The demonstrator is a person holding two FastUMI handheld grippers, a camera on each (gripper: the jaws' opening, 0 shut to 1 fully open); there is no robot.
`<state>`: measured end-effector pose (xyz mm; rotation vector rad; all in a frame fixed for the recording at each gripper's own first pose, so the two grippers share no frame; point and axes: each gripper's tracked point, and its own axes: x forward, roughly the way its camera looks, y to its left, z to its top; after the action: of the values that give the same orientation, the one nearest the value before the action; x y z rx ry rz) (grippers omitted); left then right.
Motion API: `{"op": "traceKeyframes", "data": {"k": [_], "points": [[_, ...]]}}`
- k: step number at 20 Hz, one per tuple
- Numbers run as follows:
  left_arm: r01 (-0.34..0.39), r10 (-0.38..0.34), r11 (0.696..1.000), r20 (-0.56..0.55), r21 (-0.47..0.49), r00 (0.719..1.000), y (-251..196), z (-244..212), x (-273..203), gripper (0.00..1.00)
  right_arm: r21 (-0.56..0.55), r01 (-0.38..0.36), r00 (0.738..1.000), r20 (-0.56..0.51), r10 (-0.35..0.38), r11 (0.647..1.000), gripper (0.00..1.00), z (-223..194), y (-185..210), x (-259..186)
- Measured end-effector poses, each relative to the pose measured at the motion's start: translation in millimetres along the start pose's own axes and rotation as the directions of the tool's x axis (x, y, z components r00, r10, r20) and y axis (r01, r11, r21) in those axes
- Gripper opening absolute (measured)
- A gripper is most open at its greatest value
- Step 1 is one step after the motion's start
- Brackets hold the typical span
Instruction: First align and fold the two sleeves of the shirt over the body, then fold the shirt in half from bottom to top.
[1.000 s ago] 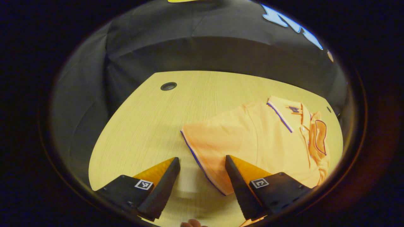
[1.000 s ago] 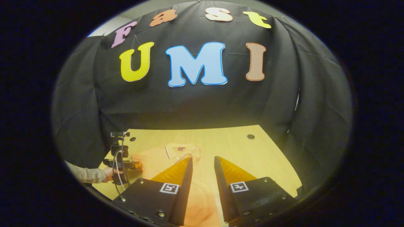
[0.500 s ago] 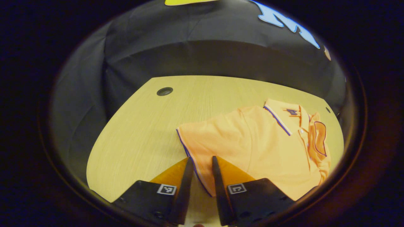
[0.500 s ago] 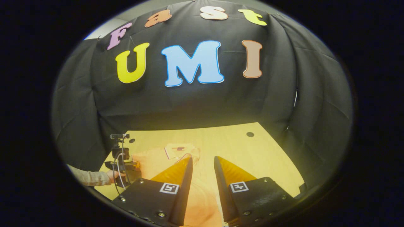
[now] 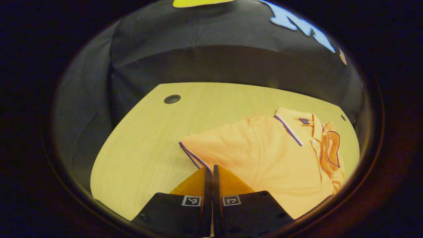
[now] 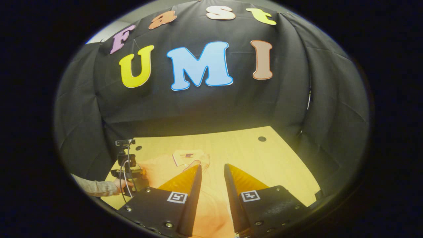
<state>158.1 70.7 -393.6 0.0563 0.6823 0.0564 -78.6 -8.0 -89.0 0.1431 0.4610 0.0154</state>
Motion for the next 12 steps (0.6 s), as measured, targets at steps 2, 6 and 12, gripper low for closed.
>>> {"op": "traceKeyframes", "data": {"k": [2, 6, 12], "points": [[0.012, -0.013, 0.999, 0.037, 0.044, 0.999, -13.4, 15.4, -4.8, 0.09, 0.013, 0.001, 1.0, 0.001, -0.001, 1.0, 0.45, -2.1, -2.8, 0.2], [0.071, -0.087, 0.985, 0.094, 0.157, 0.992, -62.3, 44.8, -15.6, 0.09, 0.027, 0.008, 1.0, -0.001, -0.008, 1.0, 0.45, -6.6, -8.4, -2.7], [0.184, -0.23, 0.938, 0.13, 0.293, 0.965, -157.2, 66.7, -36.6, 0.09, 0.062, 0.038, 0.999, 0.007, -0.038, 0.997, 0.45, -10.4, -27.2, -10.9]]}}
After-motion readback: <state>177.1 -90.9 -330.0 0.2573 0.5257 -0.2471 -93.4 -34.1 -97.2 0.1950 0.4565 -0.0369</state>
